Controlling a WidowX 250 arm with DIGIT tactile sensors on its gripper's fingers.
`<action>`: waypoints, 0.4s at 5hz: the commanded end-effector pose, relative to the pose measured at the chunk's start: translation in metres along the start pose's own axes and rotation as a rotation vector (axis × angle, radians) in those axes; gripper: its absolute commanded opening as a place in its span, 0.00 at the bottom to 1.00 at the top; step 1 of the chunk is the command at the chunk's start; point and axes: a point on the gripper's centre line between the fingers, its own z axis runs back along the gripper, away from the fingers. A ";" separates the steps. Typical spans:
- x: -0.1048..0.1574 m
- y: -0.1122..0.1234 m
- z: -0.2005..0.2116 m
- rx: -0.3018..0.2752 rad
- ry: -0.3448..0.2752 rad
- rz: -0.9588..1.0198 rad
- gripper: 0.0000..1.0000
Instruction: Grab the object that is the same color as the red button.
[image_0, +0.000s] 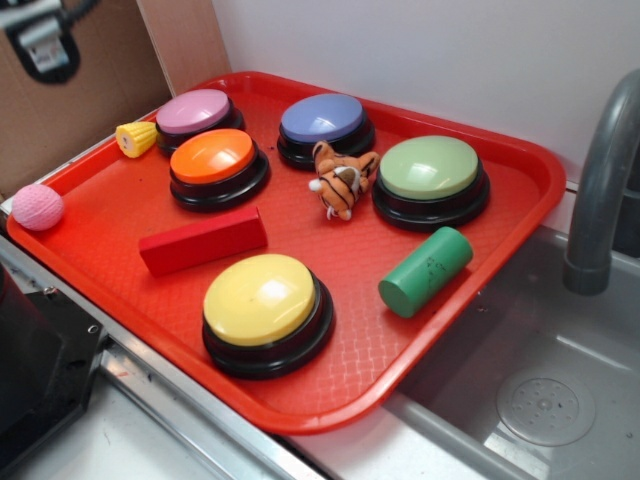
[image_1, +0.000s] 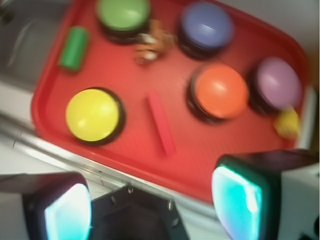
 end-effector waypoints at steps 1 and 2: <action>0.002 0.014 -0.049 -0.047 -0.121 -0.177 1.00; -0.004 0.021 -0.078 -0.032 -0.125 -0.198 1.00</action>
